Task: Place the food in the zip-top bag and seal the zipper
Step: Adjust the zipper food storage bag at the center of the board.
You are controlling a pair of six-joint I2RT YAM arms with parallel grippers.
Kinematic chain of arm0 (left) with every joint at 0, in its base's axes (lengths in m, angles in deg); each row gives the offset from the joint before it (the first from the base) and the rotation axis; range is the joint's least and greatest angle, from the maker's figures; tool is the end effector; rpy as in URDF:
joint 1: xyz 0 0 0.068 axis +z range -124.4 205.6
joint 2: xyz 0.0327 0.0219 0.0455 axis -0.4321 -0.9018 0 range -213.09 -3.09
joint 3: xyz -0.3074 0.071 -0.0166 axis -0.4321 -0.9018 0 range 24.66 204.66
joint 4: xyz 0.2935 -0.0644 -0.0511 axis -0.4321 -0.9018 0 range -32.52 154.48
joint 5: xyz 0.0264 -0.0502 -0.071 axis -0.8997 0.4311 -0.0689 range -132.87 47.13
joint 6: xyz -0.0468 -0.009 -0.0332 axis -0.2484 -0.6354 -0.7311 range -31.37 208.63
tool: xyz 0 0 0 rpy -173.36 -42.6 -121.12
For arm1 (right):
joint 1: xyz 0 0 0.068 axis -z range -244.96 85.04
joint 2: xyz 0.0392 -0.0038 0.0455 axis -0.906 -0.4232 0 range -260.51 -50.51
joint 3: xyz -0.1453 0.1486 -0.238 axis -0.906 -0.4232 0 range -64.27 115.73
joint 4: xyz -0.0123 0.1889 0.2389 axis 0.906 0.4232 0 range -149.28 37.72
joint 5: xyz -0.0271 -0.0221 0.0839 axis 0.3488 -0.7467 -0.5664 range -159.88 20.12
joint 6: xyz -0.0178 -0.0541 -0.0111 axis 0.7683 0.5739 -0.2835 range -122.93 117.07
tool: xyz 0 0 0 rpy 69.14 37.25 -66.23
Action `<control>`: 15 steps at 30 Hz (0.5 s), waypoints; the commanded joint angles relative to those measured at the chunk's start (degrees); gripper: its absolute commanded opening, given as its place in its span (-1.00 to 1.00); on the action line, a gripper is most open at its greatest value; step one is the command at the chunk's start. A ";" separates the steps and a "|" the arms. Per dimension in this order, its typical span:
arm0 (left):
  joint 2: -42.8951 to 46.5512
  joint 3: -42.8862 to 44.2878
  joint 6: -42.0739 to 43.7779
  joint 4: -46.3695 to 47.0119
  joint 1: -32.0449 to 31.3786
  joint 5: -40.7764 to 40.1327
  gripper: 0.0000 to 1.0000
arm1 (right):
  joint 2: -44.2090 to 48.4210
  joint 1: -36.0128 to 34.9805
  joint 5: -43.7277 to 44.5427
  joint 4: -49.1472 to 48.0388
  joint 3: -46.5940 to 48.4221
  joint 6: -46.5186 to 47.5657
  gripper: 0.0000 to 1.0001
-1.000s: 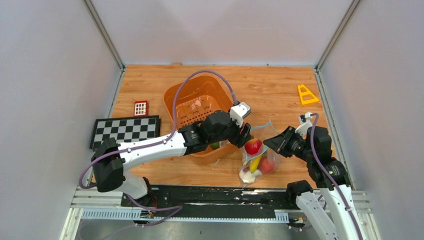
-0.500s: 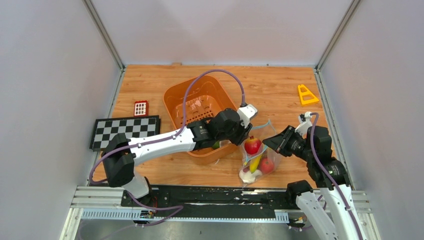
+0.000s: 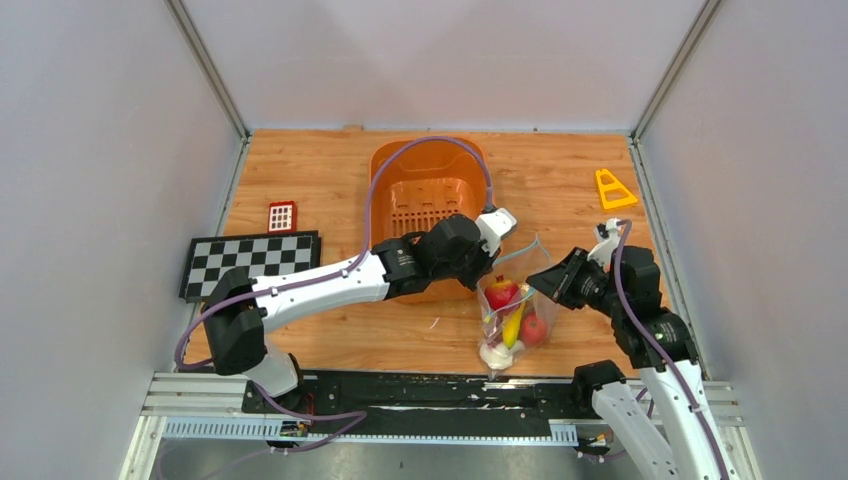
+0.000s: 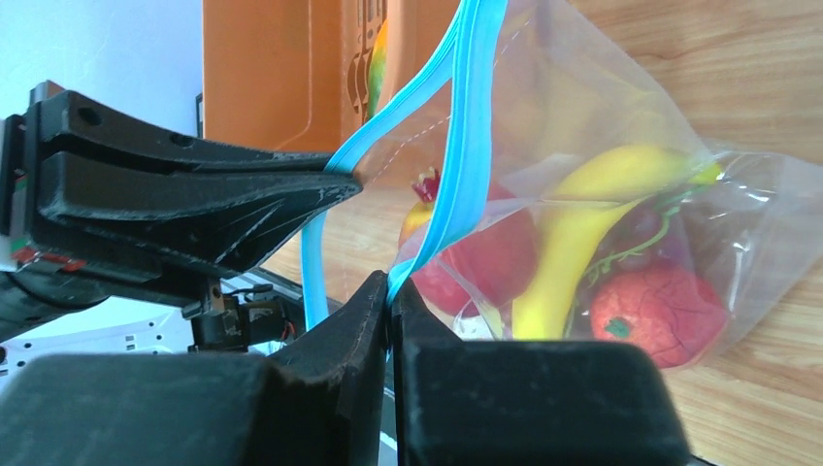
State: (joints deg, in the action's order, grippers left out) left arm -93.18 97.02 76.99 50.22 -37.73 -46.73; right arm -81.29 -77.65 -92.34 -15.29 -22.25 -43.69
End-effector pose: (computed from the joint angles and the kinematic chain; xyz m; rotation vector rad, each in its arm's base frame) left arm 0.1881 -0.3685 0.3293 0.9257 2.0056 -0.6861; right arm 0.1166 0.0426 0.3260 0.3074 2.2299 0.9460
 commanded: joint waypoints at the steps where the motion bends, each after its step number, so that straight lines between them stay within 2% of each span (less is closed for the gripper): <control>1: 4.74 5.32 2.56 1.52 -0.13 -1.10 -1.00 | -1.76 -0.10 3.22 -0.65 5.67 4.80 -0.87; 8: 1.50 5.78 2.79 -1.06 -0.06 -2.62 -0.94 | -6.35 -0.14 -1.51 -1.28 7.34 8.12 -0.87; 15: -3.72 7.52 3.04 -2.30 0.04 -3.50 -0.87 | -10.32 -0.14 -2.14 -0.32 7.41 11.39 -0.87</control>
State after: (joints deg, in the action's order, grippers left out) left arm -94.16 100.52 78.78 46.94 -37.75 -47.87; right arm -89.58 -77.65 -93.19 -15.20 -16.74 -36.28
